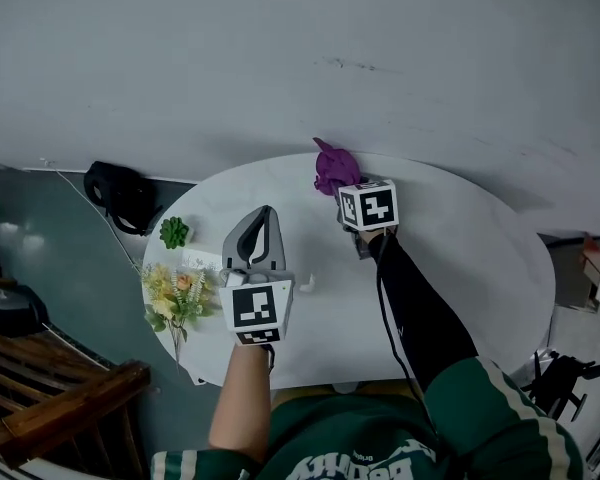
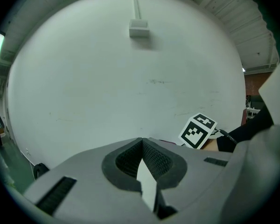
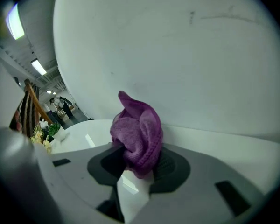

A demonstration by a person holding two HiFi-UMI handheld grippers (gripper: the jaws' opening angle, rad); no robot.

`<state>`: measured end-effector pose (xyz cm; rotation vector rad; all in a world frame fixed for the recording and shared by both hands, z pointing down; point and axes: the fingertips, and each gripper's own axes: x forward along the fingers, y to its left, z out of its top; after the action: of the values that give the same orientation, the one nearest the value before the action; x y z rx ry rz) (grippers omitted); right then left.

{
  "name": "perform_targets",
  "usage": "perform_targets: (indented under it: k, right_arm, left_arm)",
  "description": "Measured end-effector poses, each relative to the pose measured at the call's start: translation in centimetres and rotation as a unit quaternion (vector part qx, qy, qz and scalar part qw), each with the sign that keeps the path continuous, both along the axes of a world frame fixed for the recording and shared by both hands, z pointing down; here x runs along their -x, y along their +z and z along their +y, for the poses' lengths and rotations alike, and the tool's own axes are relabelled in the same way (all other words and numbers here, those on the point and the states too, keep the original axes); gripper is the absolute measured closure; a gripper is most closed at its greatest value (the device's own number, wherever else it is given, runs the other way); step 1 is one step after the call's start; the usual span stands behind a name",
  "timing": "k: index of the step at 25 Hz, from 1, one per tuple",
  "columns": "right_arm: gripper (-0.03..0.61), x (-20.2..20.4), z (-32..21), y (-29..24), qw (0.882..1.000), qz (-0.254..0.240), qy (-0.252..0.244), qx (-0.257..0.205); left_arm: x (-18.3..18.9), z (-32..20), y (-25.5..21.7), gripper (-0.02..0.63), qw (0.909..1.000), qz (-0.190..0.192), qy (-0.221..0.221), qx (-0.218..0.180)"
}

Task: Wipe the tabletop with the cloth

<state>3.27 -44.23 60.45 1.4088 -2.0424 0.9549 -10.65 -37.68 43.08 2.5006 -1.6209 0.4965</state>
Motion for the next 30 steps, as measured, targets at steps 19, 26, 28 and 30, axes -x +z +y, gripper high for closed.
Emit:
perform_targets:
  k: [19, 26, 28, 30]
  right_arm:
    - [0.445, -19.8, 5.6, -0.2, 0.997, 0.035, 0.072, 0.001]
    - [0.445, -28.8, 9.6, -0.2, 0.993, 0.051, 0.108, 0.008]
    - [0.445, -31.7, 10.9, -0.2, 0.991, 0.06, 0.119, 0.01]
    - [0.445, -34.5, 12.3, -0.3, 0.989, 0.067, 0.129, 0.012]
  left_arm:
    - [-17.1, 1.2, 1.5, 0.612, 0.9972, 0.004, 0.074, 0.007]
    - [-24.1, 2.9, 1.6, 0.612, 0.9945, 0.006, 0.105, 0.005]
    - [-26.0, 3.6, 1.6, 0.612, 0.9935, 0.006, 0.114, 0.004]
    - [-27.8, 4.3, 1.5, 0.612, 0.9925, 0.006, 0.122, 0.004]
